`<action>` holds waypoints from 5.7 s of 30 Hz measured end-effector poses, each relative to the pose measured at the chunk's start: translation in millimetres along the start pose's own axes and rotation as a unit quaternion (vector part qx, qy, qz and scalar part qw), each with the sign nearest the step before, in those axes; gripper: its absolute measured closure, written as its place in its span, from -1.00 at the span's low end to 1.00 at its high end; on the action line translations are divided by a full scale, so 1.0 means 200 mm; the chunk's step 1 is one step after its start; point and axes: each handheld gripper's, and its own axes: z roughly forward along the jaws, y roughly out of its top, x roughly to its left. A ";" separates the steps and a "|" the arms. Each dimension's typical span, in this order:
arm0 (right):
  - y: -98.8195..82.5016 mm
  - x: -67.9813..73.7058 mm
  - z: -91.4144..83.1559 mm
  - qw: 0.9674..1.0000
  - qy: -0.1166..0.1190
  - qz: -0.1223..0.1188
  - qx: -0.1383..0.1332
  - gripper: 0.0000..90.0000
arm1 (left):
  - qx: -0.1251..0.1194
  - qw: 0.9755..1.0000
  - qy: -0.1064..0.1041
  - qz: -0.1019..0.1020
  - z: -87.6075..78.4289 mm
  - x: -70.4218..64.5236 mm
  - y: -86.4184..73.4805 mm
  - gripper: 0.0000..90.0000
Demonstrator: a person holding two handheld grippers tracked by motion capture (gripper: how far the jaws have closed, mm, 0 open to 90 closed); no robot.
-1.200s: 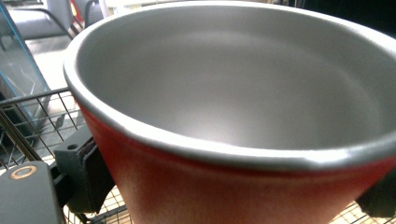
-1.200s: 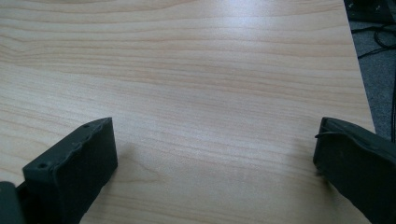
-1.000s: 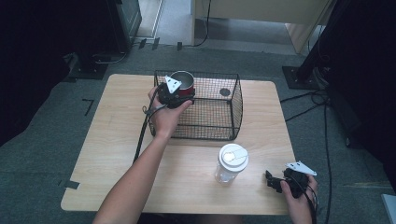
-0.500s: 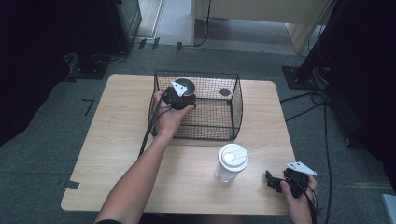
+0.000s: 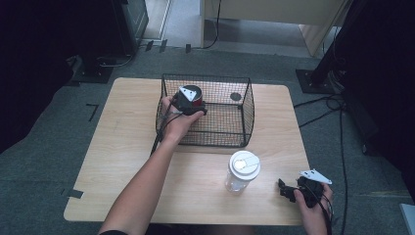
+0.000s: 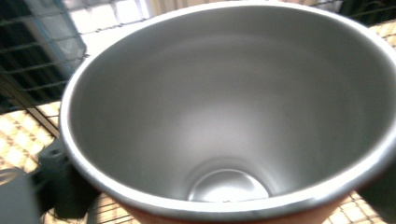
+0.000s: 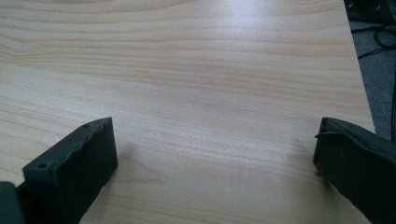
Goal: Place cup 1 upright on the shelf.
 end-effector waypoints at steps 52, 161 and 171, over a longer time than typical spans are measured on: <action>0.01 0.00 0.01 1.000 0.002 -0.003 0.000 -1.00 | -0.096 0.994 -0.045 -0.020 -0.45 0.00 0.27 -1.00; 0.01 0.00 0.01 1.000 0.002 -0.004 0.000 -1.00 | 0.130 0.990 -0.006 -0.058 -1.15 0.74 -1.11 -1.00; 0.01 0.00 0.01 1.000 0.001 -0.004 0.000 -1.00 | 0.123 0.991 -0.010 -0.055 -1.16 0.74 -1.12 -1.00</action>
